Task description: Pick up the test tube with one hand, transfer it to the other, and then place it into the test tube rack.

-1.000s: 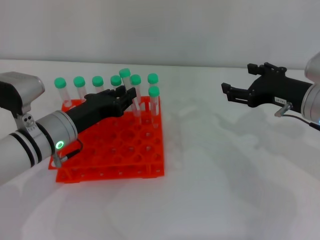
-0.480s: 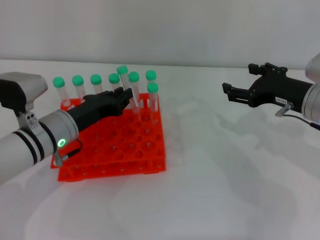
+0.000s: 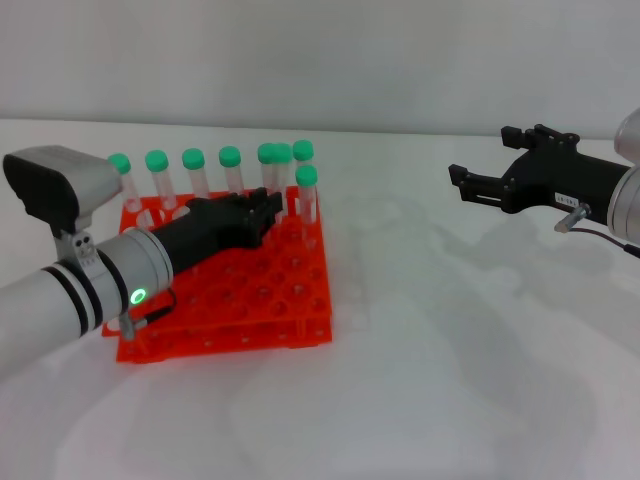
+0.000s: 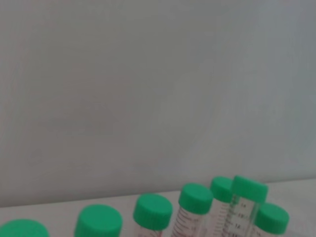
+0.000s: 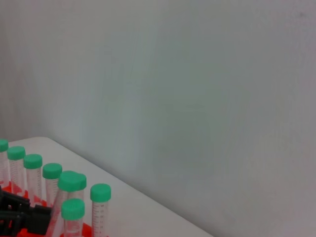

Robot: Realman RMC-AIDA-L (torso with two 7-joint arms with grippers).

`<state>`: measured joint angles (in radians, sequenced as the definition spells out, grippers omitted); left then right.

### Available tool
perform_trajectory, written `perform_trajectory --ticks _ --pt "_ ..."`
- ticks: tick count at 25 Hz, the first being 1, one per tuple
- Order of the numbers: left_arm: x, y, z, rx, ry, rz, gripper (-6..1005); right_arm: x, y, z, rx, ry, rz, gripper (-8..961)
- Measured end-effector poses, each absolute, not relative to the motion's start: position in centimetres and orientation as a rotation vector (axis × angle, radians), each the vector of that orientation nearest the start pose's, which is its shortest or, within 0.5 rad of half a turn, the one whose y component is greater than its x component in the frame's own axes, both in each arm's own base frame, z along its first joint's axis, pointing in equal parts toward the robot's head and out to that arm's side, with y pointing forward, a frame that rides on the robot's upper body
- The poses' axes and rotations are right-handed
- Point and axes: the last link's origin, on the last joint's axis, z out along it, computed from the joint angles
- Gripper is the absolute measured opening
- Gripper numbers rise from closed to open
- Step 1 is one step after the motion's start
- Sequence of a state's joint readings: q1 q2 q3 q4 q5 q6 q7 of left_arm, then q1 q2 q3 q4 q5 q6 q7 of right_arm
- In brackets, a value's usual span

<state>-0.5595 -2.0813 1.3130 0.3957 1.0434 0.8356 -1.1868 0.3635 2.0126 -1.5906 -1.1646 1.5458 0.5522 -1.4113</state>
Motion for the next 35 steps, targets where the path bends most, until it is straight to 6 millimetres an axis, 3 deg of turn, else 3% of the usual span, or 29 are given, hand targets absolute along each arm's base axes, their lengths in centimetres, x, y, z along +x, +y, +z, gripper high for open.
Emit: perform_trajectory --ticks 10,16,20,27,33,35 --pt "-27.4 37.5 -5.2 -2.199 -0.841 -0.707 205 19.0 39.6 -0.1 -2.263 0.461 0.470 858" --pt "-27.3 36.3 -4.8 -2.206 -0.761 -0.787 211 19.0 39.6 -0.1 -2.265 0.460 0.470 857" --pt "-27.5 34.9 -3.8 -2.173 -0.625 -0.866 282 19.2 39.5 -0.1 -2.262 0.467 0.468 857" --pt "-29.0 32.0 -0.1 -1.937 -0.471 -1.017 415 20.4 39.2 0.4 -2.233 0.510 0.469 857" --pt "-31.6 29.1 3.5 -1.703 -0.433 -1.059 532 23.2 38.4 1.9 -2.152 0.586 0.489 857" --pt "-32.7 28.1 4.9 -1.627 -0.427 -1.059 693 24.7 37.9 2.4 -2.119 0.614 0.509 857"
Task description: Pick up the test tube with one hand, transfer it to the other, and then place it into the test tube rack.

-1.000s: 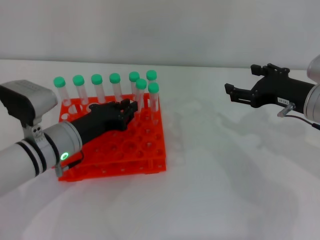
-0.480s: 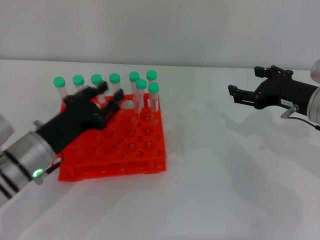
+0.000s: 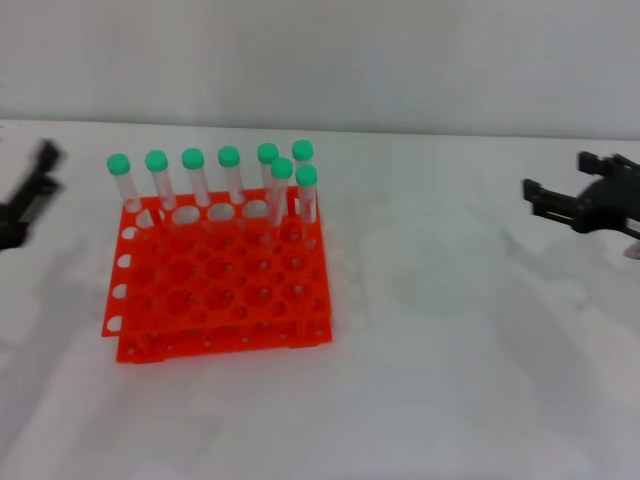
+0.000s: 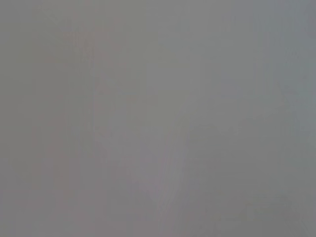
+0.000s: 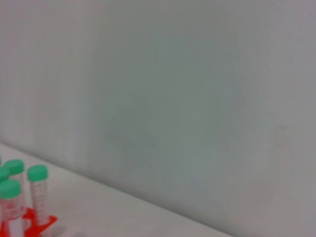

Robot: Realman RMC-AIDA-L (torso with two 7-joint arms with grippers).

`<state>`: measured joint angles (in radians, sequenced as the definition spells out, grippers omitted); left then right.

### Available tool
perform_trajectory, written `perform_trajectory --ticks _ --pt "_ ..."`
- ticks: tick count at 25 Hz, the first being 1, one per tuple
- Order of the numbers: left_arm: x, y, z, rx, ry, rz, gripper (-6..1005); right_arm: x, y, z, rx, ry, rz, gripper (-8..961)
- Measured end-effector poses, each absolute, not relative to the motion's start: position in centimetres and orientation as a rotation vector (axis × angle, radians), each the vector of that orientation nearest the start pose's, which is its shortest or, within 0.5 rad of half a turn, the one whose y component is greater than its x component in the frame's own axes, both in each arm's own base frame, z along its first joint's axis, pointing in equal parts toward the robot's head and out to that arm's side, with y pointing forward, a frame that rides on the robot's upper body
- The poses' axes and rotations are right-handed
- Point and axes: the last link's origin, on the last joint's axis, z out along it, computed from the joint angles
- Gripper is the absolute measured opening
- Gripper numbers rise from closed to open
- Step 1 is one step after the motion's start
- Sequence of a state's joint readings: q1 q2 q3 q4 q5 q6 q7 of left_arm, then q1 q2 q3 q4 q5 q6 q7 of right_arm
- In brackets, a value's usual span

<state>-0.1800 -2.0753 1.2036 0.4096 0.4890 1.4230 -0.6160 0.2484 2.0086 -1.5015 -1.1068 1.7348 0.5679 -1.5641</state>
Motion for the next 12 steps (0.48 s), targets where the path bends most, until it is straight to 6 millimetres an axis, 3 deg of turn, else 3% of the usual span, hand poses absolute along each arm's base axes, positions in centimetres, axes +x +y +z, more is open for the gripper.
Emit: perform_trajectory --ticks 1,6,12 --pt "-33.2 27.5 5.6 -1.590 -0.422 -1.057 774 25.4 37.7 2.6 -2.107 0.626 0.523 857" --pt "-34.8 25.6 7.4 -1.496 -0.407 -1.033 833 29.3 36.0 3.6 -2.066 0.654 0.671 857" --pt "-35.6 24.8 8.2 -1.452 -0.405 -1.003 834 32.8 32.6 5.1 -1.924 0.617 0.897 857"
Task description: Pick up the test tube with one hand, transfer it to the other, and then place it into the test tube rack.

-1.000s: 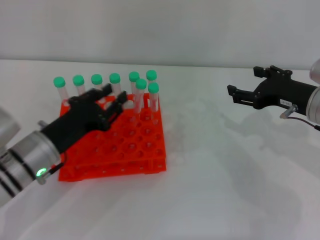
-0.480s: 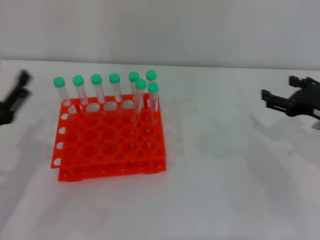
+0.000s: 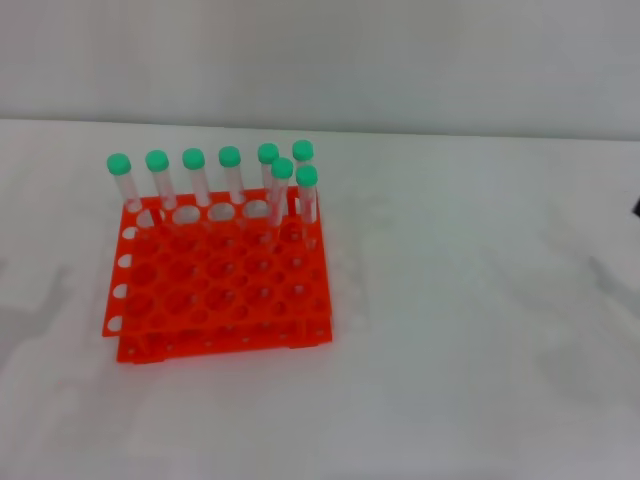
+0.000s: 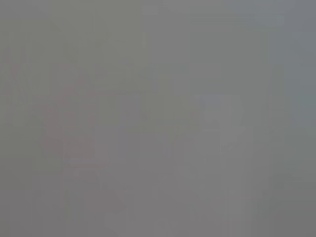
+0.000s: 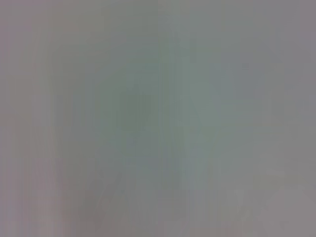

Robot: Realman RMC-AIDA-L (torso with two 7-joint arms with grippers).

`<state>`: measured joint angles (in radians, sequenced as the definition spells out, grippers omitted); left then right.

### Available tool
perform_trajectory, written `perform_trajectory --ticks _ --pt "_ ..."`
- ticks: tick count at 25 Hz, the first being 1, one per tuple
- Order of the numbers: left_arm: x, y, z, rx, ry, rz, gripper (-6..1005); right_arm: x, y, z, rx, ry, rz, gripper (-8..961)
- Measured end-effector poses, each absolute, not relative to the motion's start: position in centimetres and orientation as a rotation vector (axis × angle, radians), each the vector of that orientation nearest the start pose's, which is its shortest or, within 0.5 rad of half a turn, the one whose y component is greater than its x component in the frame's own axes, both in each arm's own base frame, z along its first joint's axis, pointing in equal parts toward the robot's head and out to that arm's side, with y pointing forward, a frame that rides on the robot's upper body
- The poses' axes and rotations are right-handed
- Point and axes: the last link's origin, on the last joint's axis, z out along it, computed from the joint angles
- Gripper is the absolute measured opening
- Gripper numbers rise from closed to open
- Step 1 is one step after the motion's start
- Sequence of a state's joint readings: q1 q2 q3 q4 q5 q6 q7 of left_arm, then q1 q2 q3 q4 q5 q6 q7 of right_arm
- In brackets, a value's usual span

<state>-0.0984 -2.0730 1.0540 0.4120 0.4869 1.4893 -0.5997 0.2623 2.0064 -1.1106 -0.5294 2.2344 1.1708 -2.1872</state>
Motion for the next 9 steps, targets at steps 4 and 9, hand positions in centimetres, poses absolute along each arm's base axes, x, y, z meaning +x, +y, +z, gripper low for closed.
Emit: perform_trajectory --ticks 4,9 --pt "-35.8 24.7 8.3 -1.434 -0.412 -1.001 833 34.3 30.6 5.9 -1.831 0.560 0.942 857" --pt "-35.6 25.8 7.6 -1.434 -0.440 -1.012 833 35.7 28.8 6.6 -1.696 0.505 0.945 857"
